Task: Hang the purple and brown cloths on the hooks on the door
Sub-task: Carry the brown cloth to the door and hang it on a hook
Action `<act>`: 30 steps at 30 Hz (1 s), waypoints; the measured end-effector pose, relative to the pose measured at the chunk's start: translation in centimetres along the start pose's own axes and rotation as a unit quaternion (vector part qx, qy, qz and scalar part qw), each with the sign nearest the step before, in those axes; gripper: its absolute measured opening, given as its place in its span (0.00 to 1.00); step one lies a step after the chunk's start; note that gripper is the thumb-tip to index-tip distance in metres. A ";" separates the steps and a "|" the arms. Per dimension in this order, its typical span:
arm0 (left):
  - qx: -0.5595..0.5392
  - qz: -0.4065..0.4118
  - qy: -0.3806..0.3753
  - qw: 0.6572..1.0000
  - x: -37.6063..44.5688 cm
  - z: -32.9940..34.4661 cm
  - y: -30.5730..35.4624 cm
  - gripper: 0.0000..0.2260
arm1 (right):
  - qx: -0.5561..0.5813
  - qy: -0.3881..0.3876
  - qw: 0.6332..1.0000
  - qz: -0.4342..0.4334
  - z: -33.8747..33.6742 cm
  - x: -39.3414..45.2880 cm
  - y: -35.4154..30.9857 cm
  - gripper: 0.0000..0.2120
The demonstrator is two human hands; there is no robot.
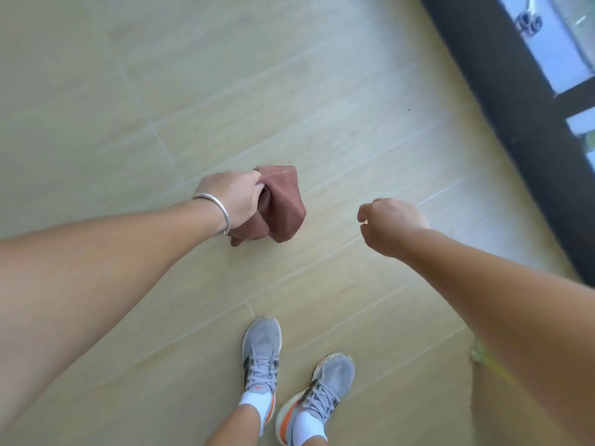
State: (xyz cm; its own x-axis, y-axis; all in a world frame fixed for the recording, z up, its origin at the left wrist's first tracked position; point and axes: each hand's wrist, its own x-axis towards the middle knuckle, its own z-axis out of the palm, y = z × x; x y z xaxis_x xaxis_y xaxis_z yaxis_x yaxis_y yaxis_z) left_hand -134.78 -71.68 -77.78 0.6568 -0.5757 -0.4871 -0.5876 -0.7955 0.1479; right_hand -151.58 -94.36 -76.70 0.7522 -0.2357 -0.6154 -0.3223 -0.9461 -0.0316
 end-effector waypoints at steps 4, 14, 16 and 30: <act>0.007 -0.050 0.094 0.994 -1.1 -8.7 -5.2 0.13 | -0.007 0.014 0.999 -0.037 -6.6 1.2 -5.9 0.12; -0.284 -0.127 0.237 0.920 -9.4 -11.5 -8.6 0.12 | -0.042 0.026 0.993 -0.103 -13.0 -0.3 -14.5 0.13; -0.314 -0.169 0.225 0.907 -11.5 -8.6 -8.2 0.16 | -0.057 0.015 0.992 -0.113 -12.0 -1.1 -14.7 0.13; -0.181 -0.300 -0.148 0.925 -23.8 12.8 -9.0 0.22 | -0.084 -0.109 0.982 -0.131 3.5 -6.0 -13.8 0.16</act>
State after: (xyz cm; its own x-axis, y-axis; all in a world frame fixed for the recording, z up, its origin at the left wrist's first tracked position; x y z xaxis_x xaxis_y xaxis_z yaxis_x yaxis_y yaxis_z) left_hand -151.18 -48.36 -78.54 0.6241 0.0238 -0.7810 0.0726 -0.9970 0.0276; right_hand -153.69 -79.13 -75.28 0.6501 0.0560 -0.7577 -0.0214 -0.9955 -0.0920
